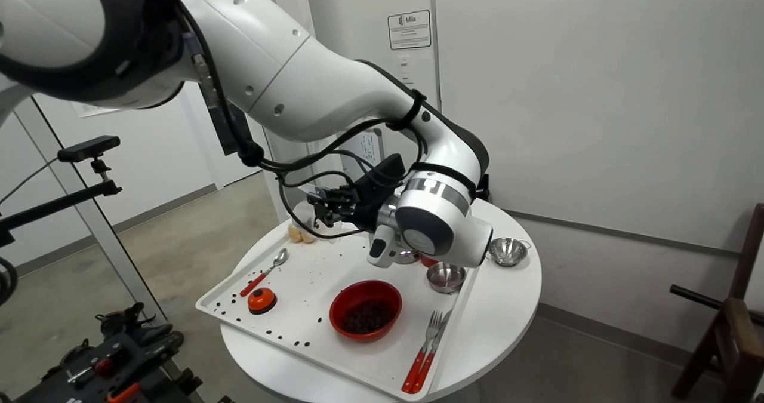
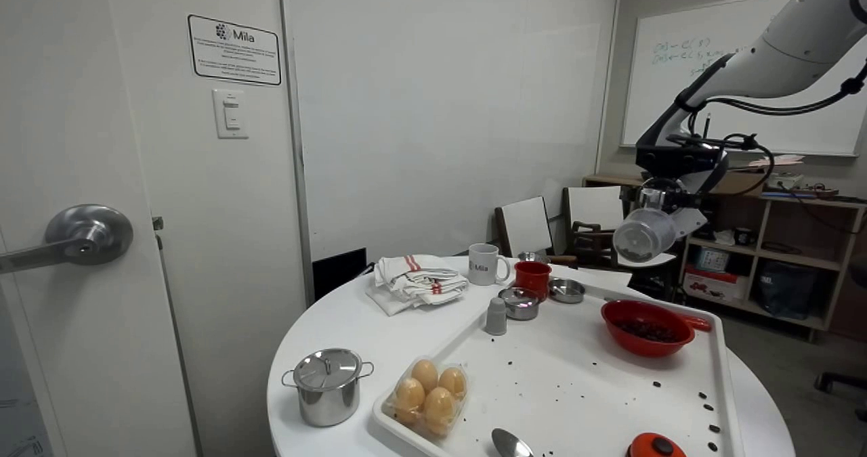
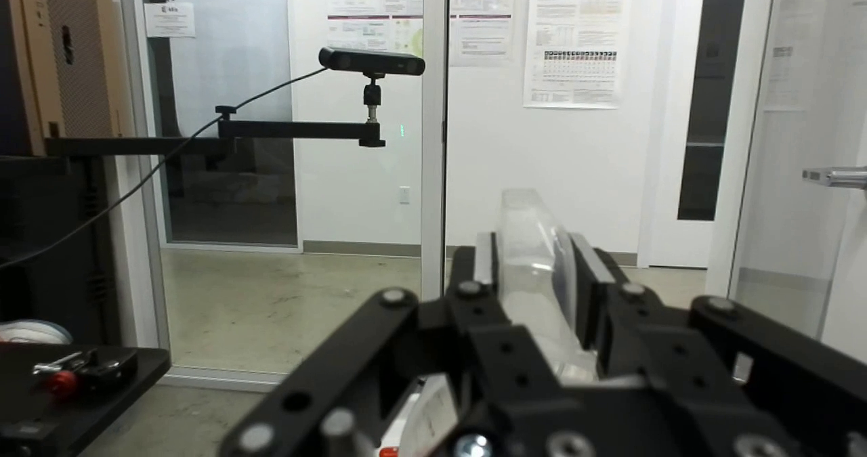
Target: Pour the contents in the clear jug into the red bowl
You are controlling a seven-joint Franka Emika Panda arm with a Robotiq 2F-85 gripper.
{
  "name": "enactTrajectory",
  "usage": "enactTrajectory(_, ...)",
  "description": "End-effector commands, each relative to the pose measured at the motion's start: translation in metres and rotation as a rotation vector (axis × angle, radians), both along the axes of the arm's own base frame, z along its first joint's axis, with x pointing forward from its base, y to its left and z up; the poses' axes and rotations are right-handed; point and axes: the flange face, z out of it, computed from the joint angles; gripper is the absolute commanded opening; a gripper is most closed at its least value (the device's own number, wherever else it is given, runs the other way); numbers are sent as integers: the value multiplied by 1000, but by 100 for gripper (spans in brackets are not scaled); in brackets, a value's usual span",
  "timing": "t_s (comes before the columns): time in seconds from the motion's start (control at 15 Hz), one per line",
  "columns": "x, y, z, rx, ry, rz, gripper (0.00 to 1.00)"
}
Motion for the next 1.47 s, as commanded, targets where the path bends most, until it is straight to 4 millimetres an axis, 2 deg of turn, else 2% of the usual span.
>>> enactTrajectory(0.0, 0, -2, 0, -2, -4, 0, 27)
enactTrajectory(0.07, 1, -2, 0, -3, -6, 0, 10)
enactTrajectory(0.33, 2, -6, -7, 115, 121, 31, 10)
enactTrajectory(0.93, -6, -57, -20, 373, 239, -92, 10)
enactTrajectory(1.13, -6, -63, -22, 419, 253, -106, 10)
enactTrajectory(1.4, -2, -61, -23, 459, 271, -97, 10)
